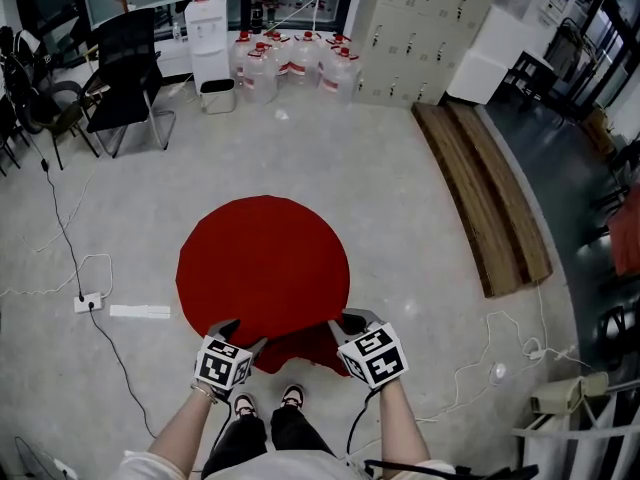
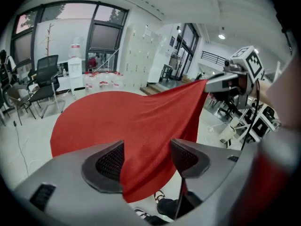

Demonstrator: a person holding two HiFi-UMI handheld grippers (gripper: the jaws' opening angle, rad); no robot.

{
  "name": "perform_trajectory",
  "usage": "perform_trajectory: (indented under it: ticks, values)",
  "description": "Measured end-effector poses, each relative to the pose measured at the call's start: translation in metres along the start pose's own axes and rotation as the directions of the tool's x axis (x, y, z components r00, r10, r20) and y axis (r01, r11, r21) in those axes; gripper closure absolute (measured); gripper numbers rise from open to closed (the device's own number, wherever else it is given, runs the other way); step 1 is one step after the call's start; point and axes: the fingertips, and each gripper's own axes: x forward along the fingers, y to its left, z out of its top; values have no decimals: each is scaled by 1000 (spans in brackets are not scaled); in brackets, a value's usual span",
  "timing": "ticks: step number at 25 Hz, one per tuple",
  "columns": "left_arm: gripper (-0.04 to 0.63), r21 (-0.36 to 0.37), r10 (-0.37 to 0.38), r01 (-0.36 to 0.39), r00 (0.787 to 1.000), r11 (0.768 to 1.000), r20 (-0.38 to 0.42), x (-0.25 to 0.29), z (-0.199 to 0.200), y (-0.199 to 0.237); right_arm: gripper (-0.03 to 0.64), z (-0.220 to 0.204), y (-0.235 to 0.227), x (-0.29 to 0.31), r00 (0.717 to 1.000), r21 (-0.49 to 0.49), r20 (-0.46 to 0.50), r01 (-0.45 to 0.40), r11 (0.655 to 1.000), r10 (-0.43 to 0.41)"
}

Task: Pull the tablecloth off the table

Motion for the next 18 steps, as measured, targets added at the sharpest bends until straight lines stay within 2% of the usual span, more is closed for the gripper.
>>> perform_trajectory:
  ticks: [3, 7, 11, 14, 18]
  values:
    - [284, 52, -25, 26, 999, 998, -25, 16, 3, -1, 589, 13, 3, -2, 1000, 6, 29, -12, 1000, 12]
    - [284, 124, 2, 3, 999, 992, -39, 39, 16, 5, 589, 27, 6, -1, 998, -4, 57, -27, 1000, 27]
    - [284, 132, 25, -21, 999, 991, -29, 53, 43, 21, 589, 44, 6, 0, 996, -22, 81, -44, 999, 46]
    - [270, 112, -25, 30, 999, 993, -43, 66, 56, 27, 589, 52, 8, 2, 993, -46, 90, -70, 996, 74]
    - [249, 108, -122, 134, 986, 985, -112, 92, 59, 24, 589, 59, 14, 9, 990, -80, 92, -103, 991, 111]
